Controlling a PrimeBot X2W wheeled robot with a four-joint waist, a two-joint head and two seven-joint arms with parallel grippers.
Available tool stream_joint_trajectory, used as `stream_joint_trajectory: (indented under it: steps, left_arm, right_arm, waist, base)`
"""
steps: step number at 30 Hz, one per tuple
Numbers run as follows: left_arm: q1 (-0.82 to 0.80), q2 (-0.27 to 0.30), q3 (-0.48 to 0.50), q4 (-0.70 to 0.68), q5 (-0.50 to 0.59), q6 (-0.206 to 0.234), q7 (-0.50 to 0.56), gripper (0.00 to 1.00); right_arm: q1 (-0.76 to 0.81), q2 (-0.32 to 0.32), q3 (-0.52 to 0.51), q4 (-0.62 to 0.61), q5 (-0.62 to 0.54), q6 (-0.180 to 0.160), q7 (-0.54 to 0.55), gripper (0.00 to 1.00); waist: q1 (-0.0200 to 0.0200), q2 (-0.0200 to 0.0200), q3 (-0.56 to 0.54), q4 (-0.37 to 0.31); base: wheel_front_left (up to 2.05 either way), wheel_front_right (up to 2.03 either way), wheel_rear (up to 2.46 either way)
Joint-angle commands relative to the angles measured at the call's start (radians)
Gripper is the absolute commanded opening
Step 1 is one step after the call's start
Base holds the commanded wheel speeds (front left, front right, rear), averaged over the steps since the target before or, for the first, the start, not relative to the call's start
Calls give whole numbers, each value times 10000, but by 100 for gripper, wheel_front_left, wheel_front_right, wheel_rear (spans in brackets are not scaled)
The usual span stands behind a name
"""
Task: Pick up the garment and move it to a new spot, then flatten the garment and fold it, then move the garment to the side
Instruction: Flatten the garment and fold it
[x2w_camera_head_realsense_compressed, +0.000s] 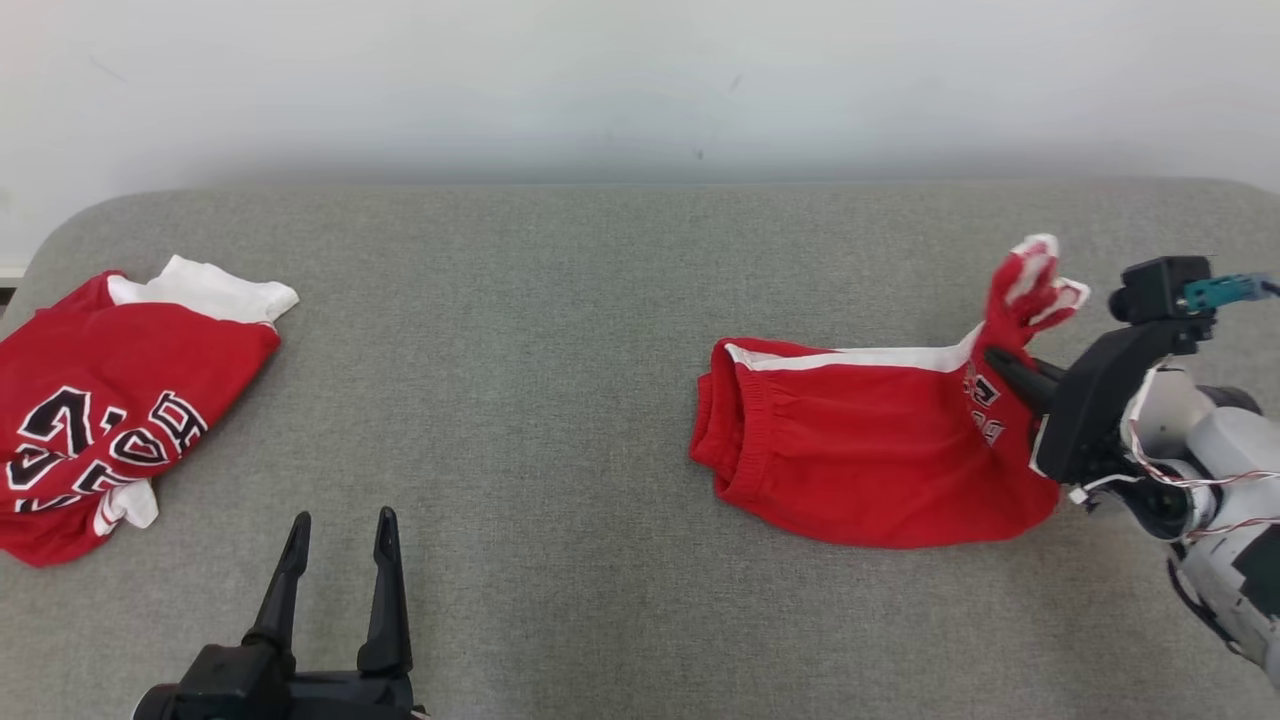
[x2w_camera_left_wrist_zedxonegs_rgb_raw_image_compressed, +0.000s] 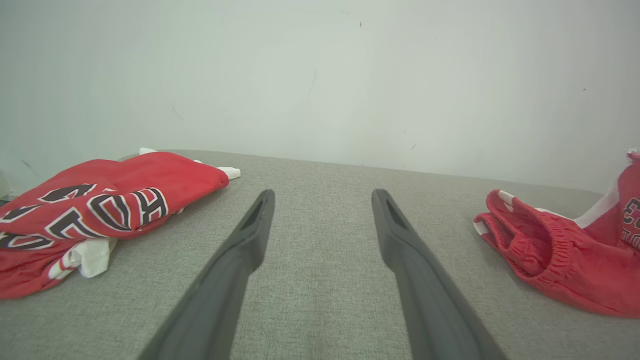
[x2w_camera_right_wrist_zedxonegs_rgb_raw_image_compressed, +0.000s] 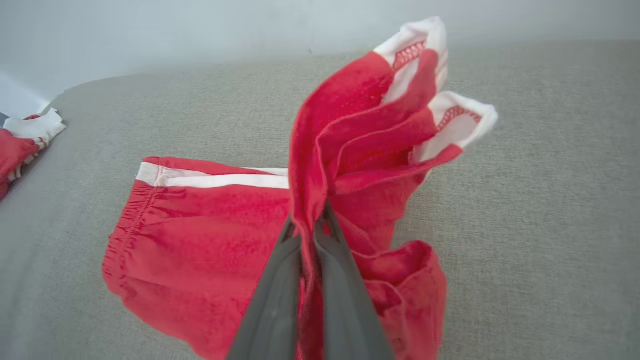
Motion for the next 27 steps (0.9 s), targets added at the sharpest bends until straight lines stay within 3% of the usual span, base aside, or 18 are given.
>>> stream_joint_trajectory:
  steps: [1, 13, 26, 27]
  left_arm:
    - [-24, 1, -47, -32, -17, 34, -31, 100]
    - [-249, -1, -370, -60, -303, 192, -33, 100]
    - [-454, 1, -755, -52, -484, 405, -33, 100]
    - [-460, 2, -756, -35, -481, 404, -33, 100]
  right_arm:
    - [67, 99, 11, -244, 2, -24, -43, 0]
    - [299, 952, 52, -1133, -124, -24, 318, 0]
    - [780, 1873, -151, -1051, -461, -24, 284, 0]
    - [804, 1918, -171, -1035, -526, -24, 220, 24]
  waist:
    - [0, -1, 19, 86]
    - [0, -1, 298, 641]
    - [0, -1, 496, 944]
    - [0, -1, 490, 937]
  base:
    - [0, 0, 0]
    - [0, 0, 0]
    - [0, 0, 0]
    - [0, 0, 0]
